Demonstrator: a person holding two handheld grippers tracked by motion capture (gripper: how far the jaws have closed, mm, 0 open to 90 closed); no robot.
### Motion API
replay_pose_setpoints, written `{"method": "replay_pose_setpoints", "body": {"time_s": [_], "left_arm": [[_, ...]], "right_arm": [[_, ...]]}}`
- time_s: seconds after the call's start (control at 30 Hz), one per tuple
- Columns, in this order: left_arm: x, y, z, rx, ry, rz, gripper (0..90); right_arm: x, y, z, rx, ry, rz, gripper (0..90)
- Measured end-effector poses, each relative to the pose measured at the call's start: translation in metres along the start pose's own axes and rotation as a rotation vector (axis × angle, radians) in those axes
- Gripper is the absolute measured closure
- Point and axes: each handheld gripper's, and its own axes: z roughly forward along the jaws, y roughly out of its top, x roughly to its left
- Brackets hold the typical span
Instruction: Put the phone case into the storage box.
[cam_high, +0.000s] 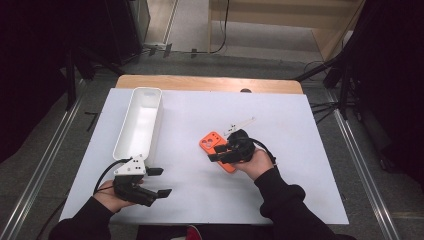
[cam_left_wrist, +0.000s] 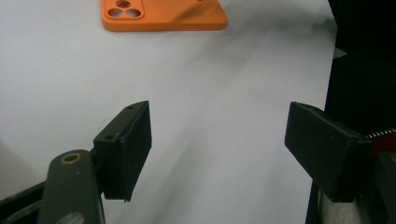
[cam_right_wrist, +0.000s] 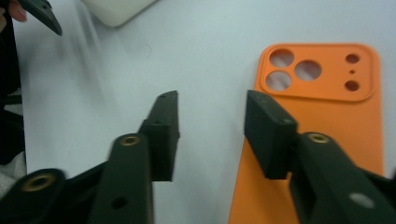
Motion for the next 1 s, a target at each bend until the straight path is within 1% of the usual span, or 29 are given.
{"method": "replay_pose_setpoints", "body": {"time_s": [0.03, 0.1, 0.13, 0.2, 0.23, 0.27, 0.3, 0.33, 0.37, 0.43, 0.5, 0.53, 0.57, 0.6, 0.67, 0.7, 0.73, 0.83, 0.9, 1.0], "left_arm": [[0.000, 0.000, 0.000, -0.001, 0.000, 0.000, 23.4], [0.000, 0.000, 0.000, -0.001, 0.000, 0.000, 23.4], [0.000, 0.000, 0.000, -0.001, 0.000, -0.001, 23.5], [0.000, 0.000, 0.000, -0.001, 0.001, -0.001, 23.4], [0.000, 0.000, 0.000, -0.001, 0.001, -0.001, 23.5], [0.000, 0.000, 0.000, -0.001, 0.002, -0.001, 23.5], [0.000, 0.000, 0.001, -0.001, 0.002, -0.001, 23.4], [0.000, 0.000, 0.001, -0.001, 0.002, -0.001, 23.5], [0.000, 0.000, 0.001, -0.001, 0.002, -0.001, 23.4], [0.000, 0.000, 0.001, -0.001, 0.002, -0.002, 23.5], [0.000, 0.000, 0.001, -0.001, 0.002, -0.001, 23.5], [0.000, 0.000, 0.001, -0.001, 0.003, -0.001, 23.4], [0.000, 0.000, 0.001, -0.002, 0.004, -0.001, 23.4], [0.000, 0.000, 0.001, -0.002, 0.004, -0.001, 23.5], [0.000, 0.000, 0.001, 0.000, 0.006, -0.002, 23.5], [0.000, 0.000, 0.001, 0.000, 0.007, -0.003, 23.5], [0.000, 0.000, 0.001, 0.001, 0.007, -0.003, 23.4], [0.001, 0.000, 0.001, 0.000, 0.007, -0.003, 23.4], [0.001, 0.000, 0.001, 0.000, 0.008, -0.003, 23.4], [0.001, 0.000, 0.001, 0.000, 0.009, -0.004, 23.5]], "right_arm": [[0.000, 0.000, 0.000, 0.000, 0.000, 0.000, 47.6], [0.002, 0.000, -0.006, -0.020, -0.002, -0.009, 41.2], [0.004, -0.001, -0.013, -0.030, 0.002, -0.012, 37.8], [0.005, -0.002, -0.015, -0.032, 0.004, -0.012, 36.6], [0.006, -0.003, -0.020, -0.041, 0.001, -0.015, 34.9], [0.006, -0.003, -0.020, -0.041, 0.001, -0.015, 34.9], [0.007, -0.006, -0.025, -0.051, 0.000, -0.015, 33.9], [0.007, -0.006, -0.025, -0.051, 0.000, -0.015, 33.9], [0.008, -0.008, -0.031, -0.063, -0.003, -0.012, 32.1], [0.008, -0.009, -0.033, -0.071, -0.001, -0.012, 30.8], [0.008, -0.012, -0.038, -0.081, 0.011, -0.001, 28.6], [0.008, -0.015, -0.041, -0.080, 0.020, 0.020, 27.2], [0.008, -0.015, -0.041, -0.080, 0.020, 0.020, 27.2], [0.008, -0.017, -0.044, -0.075, 0.024, 0.042, 26.7], [0.009, -0.018, -0.045, -0.077, 0.023, 0.048, 26.7], [0.009, -0.019, -0.047, -0.081, 0.025, 0.042, 26.7], [0.010, -0.021, -0.050, -0.082, 0.025, 0.021, 26.7], [0.011, -0.024, -0.053, -0.085, 0.017, 0.010, 26.7], [0.012, -0.029, -0.059, -0.097, 0.005, 0.008, 26.7], [0.012, -0.034, -0.063, -0.108, -0.007, 0.013, 26.7]]}}
